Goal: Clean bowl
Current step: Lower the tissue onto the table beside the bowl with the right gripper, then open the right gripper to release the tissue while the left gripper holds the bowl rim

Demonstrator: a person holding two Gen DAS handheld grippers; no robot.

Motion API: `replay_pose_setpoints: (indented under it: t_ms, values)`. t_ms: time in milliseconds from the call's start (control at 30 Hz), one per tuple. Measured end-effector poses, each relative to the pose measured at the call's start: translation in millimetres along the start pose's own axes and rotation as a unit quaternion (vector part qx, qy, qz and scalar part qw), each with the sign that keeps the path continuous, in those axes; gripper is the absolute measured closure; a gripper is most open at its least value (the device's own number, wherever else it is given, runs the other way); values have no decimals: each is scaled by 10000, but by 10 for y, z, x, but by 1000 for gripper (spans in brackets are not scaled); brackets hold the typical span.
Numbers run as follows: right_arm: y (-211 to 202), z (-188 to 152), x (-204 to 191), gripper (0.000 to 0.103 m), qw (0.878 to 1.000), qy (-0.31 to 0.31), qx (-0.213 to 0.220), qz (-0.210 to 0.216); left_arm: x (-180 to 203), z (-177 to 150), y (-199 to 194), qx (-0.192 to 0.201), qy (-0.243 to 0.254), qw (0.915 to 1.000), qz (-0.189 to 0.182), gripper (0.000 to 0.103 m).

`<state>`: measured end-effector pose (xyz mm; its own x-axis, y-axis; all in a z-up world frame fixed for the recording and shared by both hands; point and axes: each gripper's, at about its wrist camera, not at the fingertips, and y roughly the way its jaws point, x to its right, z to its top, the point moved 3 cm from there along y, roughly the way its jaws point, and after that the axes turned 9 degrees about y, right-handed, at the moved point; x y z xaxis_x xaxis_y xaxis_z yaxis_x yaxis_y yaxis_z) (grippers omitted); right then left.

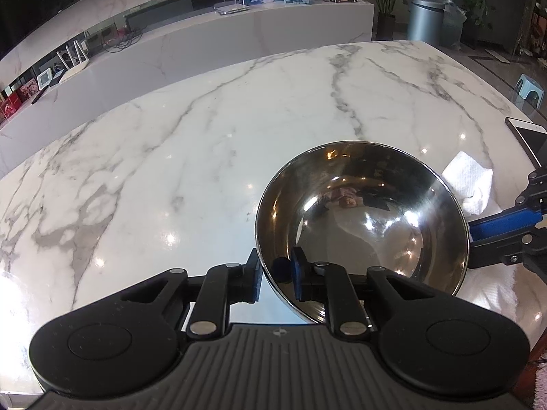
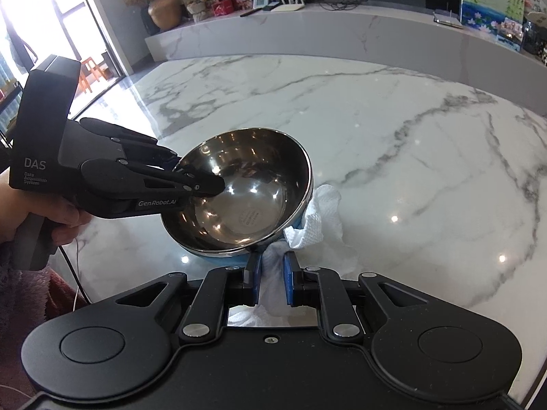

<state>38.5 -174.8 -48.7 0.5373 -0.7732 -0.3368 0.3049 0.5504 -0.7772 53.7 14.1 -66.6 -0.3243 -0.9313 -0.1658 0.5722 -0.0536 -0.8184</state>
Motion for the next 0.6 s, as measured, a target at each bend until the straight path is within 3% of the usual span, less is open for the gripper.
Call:
replay_pose_setpoints:
  t_ms: [433, 467, 500, 567, 600]
  values:
    - [100, -1, 151, 87, 9998, -44, -183, 14, 13, -30, -19, 131, 475, 9986, -168, 86]
    - [89, -14, 142, 78, 9997, -114, -206, 9, 13, -33, -23, 130, 493, 9986, -168, 86]
    - [79, -26, 133, 61, 9996, -183, -229, 5, 15, -35, -28, 133, 482, 9986, -167, 86]
    - [57, -51, 115, 47, 9991, -322, -275, -4, 10, -36, -33, 132, 436, 9988, -182, 86]
    - [46, -63, 106, 47, 9988, -392, -298, -9, 3, -35, -32, 124, 416, 9989, -197, 86]
